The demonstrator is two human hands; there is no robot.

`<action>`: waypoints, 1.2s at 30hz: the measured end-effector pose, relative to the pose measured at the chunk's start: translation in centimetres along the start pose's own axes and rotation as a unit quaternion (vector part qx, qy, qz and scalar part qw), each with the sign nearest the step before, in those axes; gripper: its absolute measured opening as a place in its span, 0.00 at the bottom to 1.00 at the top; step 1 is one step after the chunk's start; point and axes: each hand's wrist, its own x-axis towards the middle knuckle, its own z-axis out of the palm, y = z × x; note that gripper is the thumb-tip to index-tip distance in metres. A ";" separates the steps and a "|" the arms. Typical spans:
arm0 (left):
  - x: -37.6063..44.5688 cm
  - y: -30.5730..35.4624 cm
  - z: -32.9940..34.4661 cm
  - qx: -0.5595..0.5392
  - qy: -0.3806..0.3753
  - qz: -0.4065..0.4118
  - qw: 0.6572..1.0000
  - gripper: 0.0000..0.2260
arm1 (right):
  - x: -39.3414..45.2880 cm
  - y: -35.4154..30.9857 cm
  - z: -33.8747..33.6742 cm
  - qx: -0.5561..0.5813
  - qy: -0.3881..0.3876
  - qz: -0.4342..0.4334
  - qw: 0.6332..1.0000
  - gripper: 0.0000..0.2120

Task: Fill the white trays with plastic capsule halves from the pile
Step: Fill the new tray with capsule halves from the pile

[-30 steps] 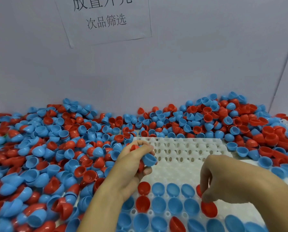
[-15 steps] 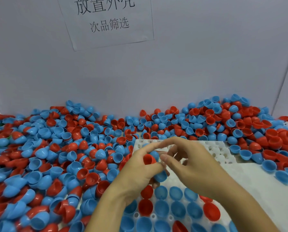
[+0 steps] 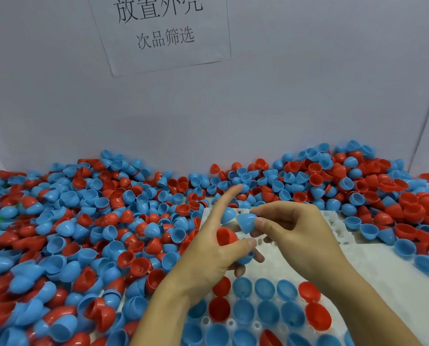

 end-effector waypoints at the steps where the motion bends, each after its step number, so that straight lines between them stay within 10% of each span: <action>1: 0.0 -0.1 0.0 -0.005 0.007 0.006 1.000 0.36 | 0.0 0.0 0.0 0.012 0.000 0.005 1.000 0.08; 10: 0.8 -0.2 0.0 -0.122 0.092 -0.014 0.988 0.12 | 0.1 0.5 -0.3 0.185 -0.051 0.102 0.976 0.07; 17: 0.8 -0.4 0.1 -0.050 0.151 -0.010 0.987 0.03 | 0.0 0.6 0.6 0.027 -0.010 0.039 0.999 0.07; 25: 0.9 -0.4 0.2 0.065 0.172 -0.020 0.983 0.04 | -0.4 0.4 1.2 -0.090 -0.011 -0.108 0.990 0.17; 36: 0.8 0.1 0.3 -0.054 0.108 -0.039 0.992 0.06 | -0.2 0.7 0.9 -0.148 0.024 -0.145 0.978 0.21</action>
